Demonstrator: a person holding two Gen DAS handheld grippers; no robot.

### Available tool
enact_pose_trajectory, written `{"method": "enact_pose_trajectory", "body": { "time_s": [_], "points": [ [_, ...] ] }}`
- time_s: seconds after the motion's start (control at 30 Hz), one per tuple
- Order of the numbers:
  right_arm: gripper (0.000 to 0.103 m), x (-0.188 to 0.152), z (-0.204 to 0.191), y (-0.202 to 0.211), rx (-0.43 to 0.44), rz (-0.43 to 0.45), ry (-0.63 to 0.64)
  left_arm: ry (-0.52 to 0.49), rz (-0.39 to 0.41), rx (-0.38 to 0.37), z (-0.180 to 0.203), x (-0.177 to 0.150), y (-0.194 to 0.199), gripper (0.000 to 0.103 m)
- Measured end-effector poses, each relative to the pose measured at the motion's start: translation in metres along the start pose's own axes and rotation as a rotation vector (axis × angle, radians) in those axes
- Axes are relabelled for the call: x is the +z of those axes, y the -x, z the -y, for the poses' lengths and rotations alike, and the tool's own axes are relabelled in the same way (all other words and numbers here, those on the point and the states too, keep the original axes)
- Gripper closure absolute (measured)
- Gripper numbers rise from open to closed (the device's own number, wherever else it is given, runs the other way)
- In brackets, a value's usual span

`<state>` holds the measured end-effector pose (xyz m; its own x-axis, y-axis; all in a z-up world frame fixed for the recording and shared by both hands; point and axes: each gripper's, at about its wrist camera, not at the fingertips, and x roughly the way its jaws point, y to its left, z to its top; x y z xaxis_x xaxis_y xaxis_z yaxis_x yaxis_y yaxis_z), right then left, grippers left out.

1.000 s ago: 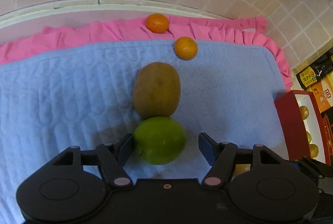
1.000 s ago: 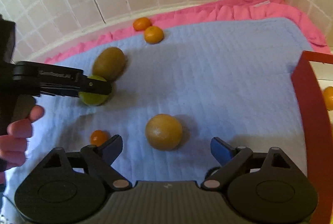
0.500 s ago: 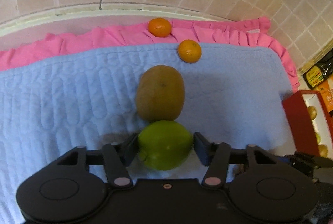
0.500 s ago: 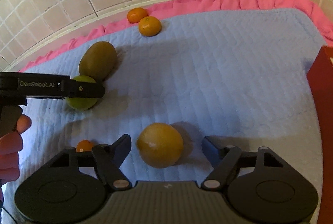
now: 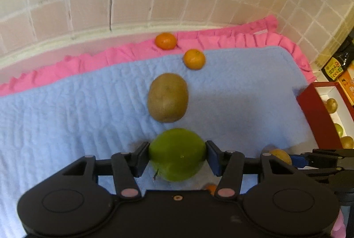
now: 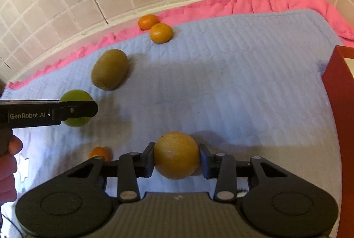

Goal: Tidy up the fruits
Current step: 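Grasp a green apple with the left tool while the right tool grasps a yellow citrus, then carry both fruits into the white box and open both tools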

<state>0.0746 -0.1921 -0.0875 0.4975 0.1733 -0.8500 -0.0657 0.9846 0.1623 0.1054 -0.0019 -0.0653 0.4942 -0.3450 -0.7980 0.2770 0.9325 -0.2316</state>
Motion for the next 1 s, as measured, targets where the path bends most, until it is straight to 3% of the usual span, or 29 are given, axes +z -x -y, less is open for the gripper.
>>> {"method": "enact_pose_trajectory", "body": {
  "time_s": [0.1, 0.27, 0.6, 0.73, 0.83, 1.0],
  "points": [
    [0.061, -0.005, 0.001, 0.02, -0.007, 0.041, -0.003, -0.024, 0.039, 0.0, 0.013, 0.004, 0.018, 0.038],
    [0.061, -0.013, 0.025, 0.061, -0.025, 0.112, -0.076, -0.11, 0.092, -0.06, 0.053, 0.019, 0.04, 0.038],
    [0.061, -0.033, 0.13, 0.169, -0.207, 0.312, -0.296, -0.351, 0.152, -0.275, 0.192, 0.057, 0.037, 0.038],
    [0.061, -0.04, 0.176, 0.201, -0.267, 0.369, -0.392, -0.406, 0.128, -0.367, 0.25, 0.066, 0.018, 0.038],
    [0.061, -0.046, 0.213, 0.213, -0.251, 0.39, -0.509, -0.42, 0.088, -0.442, 0.292, 0.077, -0.003, 0.038],
    [0.061, -0.063, 0.271, 0.204, -0.222, 0.378, -0.71, -0.467, 0.02, -0.467, 0.349, 0.086, -0.045, 0.038]
  ]
}}
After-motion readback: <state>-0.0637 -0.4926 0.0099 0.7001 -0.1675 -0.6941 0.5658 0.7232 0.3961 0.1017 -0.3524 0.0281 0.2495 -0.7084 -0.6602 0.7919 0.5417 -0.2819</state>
